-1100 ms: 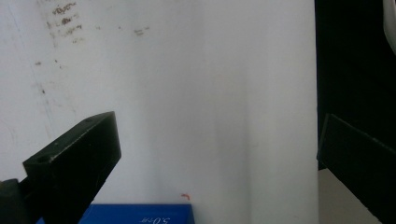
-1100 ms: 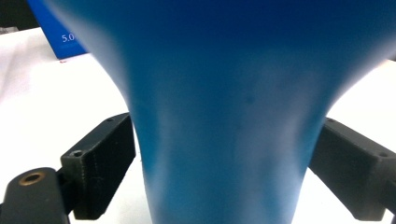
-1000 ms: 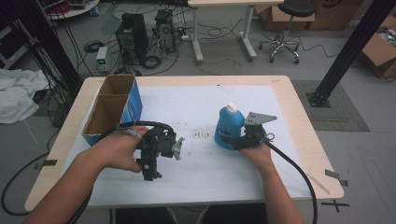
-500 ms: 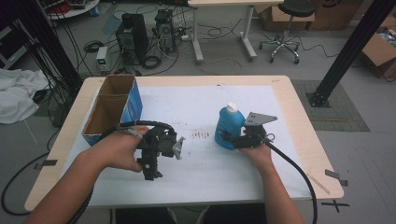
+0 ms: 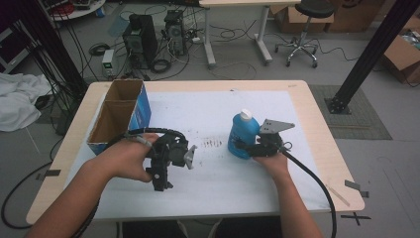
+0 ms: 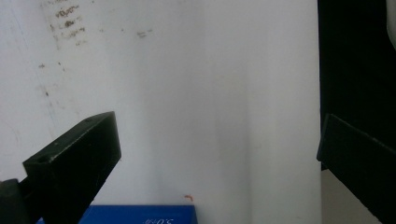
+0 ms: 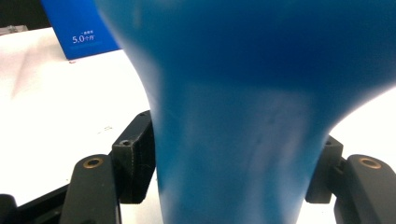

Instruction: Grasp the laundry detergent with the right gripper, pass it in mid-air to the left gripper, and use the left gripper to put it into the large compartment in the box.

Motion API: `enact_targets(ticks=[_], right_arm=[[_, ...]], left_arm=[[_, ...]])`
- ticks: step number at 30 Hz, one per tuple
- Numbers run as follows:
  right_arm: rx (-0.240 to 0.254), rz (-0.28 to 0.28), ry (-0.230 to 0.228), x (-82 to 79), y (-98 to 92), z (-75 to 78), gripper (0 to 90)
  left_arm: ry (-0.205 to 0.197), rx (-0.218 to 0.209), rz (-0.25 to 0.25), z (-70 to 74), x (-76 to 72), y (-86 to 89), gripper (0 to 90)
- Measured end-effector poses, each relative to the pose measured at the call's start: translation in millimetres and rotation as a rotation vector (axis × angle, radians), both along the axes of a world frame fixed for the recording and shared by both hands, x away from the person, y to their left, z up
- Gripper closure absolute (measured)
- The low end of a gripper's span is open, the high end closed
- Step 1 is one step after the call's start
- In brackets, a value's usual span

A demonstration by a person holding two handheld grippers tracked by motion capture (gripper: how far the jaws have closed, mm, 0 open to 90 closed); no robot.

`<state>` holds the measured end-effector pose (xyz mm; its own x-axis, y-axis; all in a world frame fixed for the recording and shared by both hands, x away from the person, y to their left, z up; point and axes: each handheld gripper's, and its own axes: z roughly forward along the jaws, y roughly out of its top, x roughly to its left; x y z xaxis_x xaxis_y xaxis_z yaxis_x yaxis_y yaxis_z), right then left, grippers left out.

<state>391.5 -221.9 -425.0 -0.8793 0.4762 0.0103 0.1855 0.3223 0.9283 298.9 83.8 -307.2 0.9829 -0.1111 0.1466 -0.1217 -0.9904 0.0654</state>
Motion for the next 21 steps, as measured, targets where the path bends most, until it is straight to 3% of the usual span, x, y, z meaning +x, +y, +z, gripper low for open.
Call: enact_targets(ticks=[21], right_arm=[[-0.014,-0.023,-0.026,-2.9,0.6,-2.4,45.1]], left_arm=[[0.001,0.001,0.010,-0.8,0.0,0.8,0.1]])
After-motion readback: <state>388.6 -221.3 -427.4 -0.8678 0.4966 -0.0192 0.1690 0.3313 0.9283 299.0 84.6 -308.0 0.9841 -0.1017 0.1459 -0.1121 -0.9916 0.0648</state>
